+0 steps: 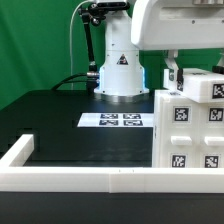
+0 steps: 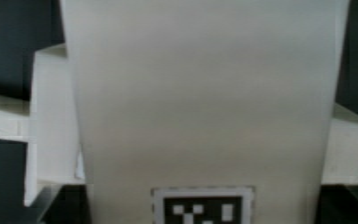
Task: Assemble cabinet
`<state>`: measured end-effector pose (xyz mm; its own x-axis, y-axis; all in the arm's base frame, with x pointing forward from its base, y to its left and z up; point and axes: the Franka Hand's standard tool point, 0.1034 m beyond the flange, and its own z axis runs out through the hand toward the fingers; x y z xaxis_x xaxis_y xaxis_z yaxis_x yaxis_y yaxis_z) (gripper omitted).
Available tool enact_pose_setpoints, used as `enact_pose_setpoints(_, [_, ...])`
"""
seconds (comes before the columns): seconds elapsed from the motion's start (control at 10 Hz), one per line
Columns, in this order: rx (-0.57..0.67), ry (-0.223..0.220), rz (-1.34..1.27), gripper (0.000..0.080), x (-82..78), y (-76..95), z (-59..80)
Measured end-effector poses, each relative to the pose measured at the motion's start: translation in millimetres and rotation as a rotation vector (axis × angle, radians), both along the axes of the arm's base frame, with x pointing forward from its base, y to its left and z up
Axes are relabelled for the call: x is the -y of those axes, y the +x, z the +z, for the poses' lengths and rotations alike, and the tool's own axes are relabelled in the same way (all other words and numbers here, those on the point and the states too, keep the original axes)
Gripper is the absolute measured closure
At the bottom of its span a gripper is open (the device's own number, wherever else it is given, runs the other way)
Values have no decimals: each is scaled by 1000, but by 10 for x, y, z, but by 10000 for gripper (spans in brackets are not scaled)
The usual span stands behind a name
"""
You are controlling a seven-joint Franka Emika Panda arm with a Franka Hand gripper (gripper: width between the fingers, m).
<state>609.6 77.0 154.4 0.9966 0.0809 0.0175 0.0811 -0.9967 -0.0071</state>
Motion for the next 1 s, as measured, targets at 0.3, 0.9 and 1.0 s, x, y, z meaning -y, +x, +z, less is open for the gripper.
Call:
enact_pose_setpoints(0.3, [5,6,-305,245,-2,15,4])
enact_pose_setpoints(0.9, [-1,22,-936,245,-11,16,3])
enact_pose_setpoints(1.0, [-7,32,-1081,245,-28,14,1])
